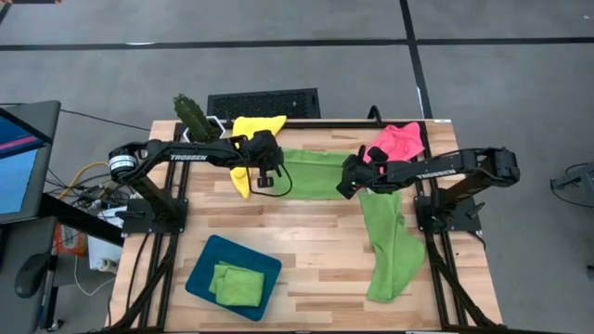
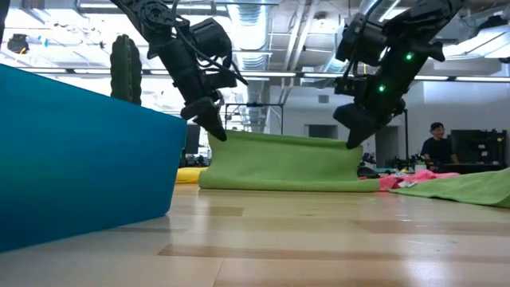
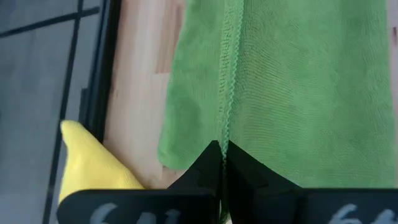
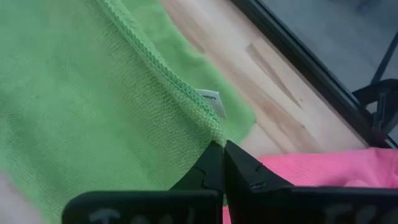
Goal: Fold microfiber towels
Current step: Fold the top green microfiber
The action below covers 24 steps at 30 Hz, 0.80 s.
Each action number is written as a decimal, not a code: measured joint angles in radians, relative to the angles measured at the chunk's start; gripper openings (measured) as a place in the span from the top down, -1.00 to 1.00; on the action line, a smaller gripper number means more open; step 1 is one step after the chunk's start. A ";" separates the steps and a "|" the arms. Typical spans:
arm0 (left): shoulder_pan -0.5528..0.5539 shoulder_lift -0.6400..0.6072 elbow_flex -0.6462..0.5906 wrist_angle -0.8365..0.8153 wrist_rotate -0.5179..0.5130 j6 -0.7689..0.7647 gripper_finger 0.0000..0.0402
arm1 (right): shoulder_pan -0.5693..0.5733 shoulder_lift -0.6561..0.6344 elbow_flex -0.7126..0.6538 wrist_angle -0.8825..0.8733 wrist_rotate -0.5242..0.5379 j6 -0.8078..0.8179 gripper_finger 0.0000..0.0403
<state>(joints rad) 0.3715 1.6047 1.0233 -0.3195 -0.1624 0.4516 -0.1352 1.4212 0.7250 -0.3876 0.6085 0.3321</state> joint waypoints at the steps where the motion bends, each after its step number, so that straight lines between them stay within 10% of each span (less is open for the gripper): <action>1: 0.002 0.000 0.000 0.010 -0.002 0.005 1.00 | 0.000 0.000 0.000 0.000 0.003 -0.001 0.89; 24: 0.062 0.001 -0.062 0.107 0.070 -0.009 0.89 | -0.079 -0.010 0.000 0.024 -0.034 -0.027 0.78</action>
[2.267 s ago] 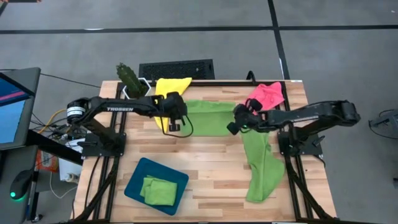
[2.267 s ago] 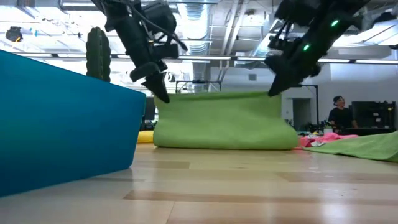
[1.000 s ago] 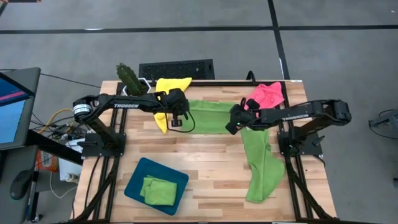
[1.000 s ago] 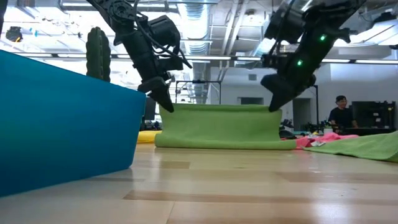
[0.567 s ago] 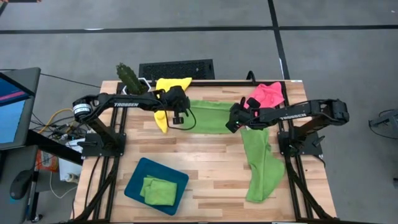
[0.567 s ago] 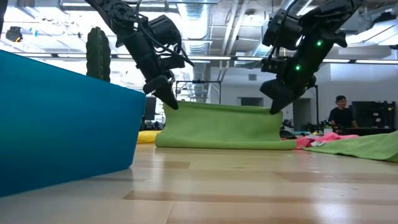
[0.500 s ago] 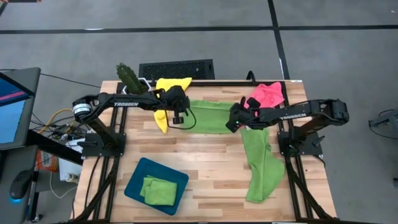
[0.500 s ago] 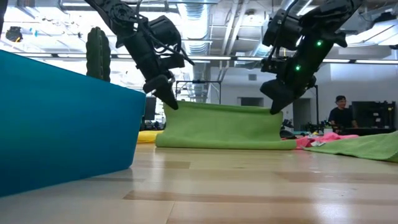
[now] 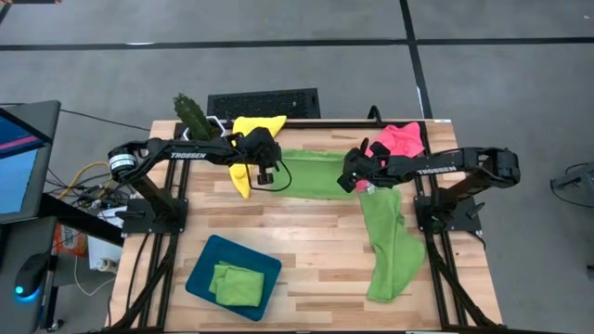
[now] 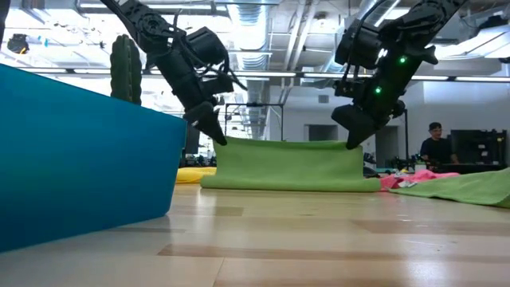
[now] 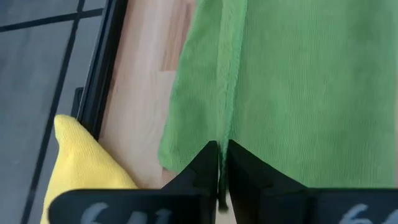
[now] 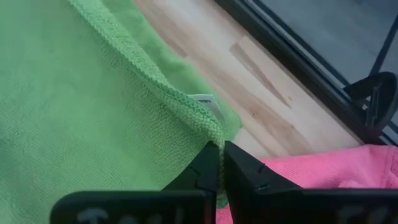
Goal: Fold microfiber towels
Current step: Fold the top green microfiber
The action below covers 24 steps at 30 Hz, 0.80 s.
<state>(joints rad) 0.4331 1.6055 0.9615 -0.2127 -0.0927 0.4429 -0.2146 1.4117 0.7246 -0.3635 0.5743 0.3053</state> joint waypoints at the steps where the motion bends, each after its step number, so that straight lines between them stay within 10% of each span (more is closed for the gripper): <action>1: 0.000 0.000 -0.003 -0.001 -0.007 0.003 0.87 | -0.002 0.000 0.000 0.001 0.000 0.000 0.77; 24: 0.015 0.000 -0.003 -0.023 -0.025 0.034 0.78 | -0.098 0.000 0.000 0.063 -0.079 -0.027 0.58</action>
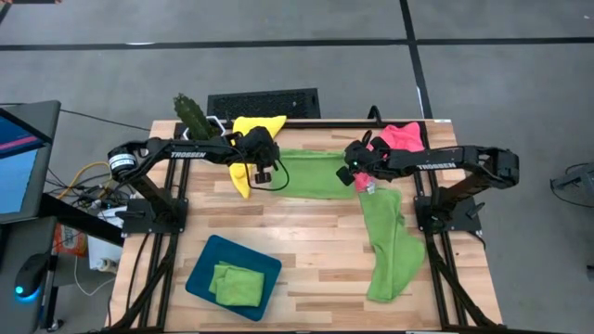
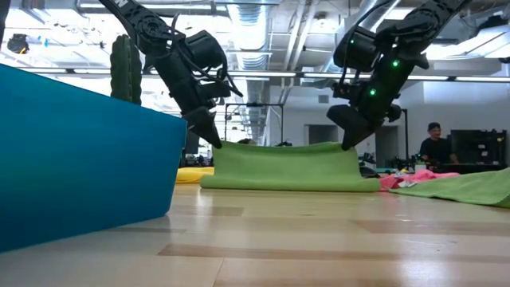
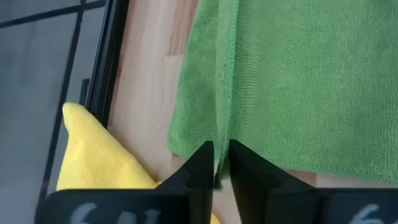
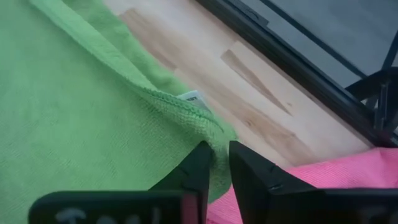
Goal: Fold microfiber towels
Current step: Fold the top green microfiber
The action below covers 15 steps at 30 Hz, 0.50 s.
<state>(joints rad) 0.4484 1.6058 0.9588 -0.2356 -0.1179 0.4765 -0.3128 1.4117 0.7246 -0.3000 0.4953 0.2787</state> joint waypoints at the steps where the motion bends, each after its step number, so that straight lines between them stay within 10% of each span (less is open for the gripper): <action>1: 0.000 0.000 0.000 0.000 0.001 0.008 0.73 | -0.004 0.000 0.000 0.000 0.000 0.000 0.56; 15: 0.003 0.000 0.000 0.008 0.009 -0.047 -0.05 | -0.052 0.000 0.000 0.000 0.000 -0.027 0.15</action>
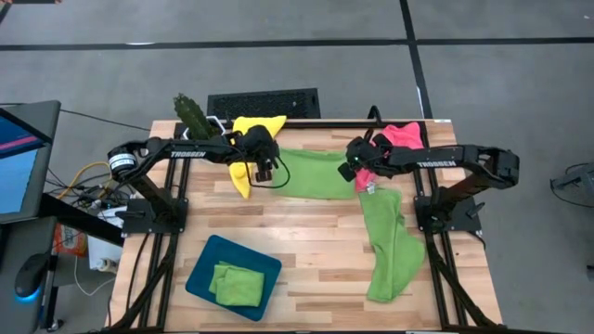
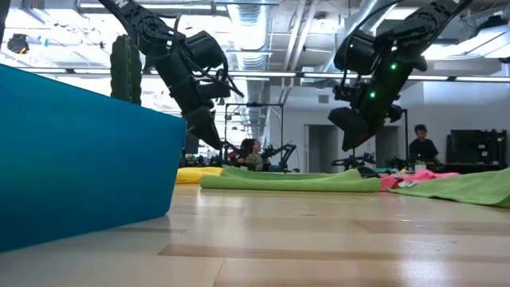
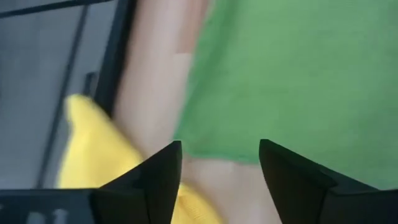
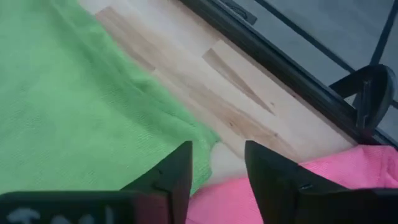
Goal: Fold microfiber towels
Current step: Fold the top green microfiber
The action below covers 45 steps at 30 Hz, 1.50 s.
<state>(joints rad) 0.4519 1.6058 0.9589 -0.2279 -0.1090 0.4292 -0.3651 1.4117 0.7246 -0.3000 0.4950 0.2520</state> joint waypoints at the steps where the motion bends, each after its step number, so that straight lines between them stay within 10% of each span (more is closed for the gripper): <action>1: 0.000 0.000 0.000 -0.001 0.040 -0.001 -0.05 | -0.004 0.000 0.000 0.005 0.000 -0.004 0.11; 11: -0.048 0.000 0.000 -0.167 0.372 0.105 0.06 | 0.227 -0.081 -0.039 0.054 -0.231 -0.203 -0.09; 20: -0.163 0.000 0.000 -0.118 0.261 0.249 0.06 | 0.399 -0.084 -0.203 0.230 -0.172 -0.191 -0.07; 45: -0.208 -0.001 -0.274 0.228 0.131 0.281 0.06 | 0.395 -0.084 -0.356 0.344 -0.174 -0.200 -0.08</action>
<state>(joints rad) 0.2436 1.6051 0.6853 0.0006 0.0216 0.7103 0.0303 1.3281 0.3691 0.0435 0.3214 0.0525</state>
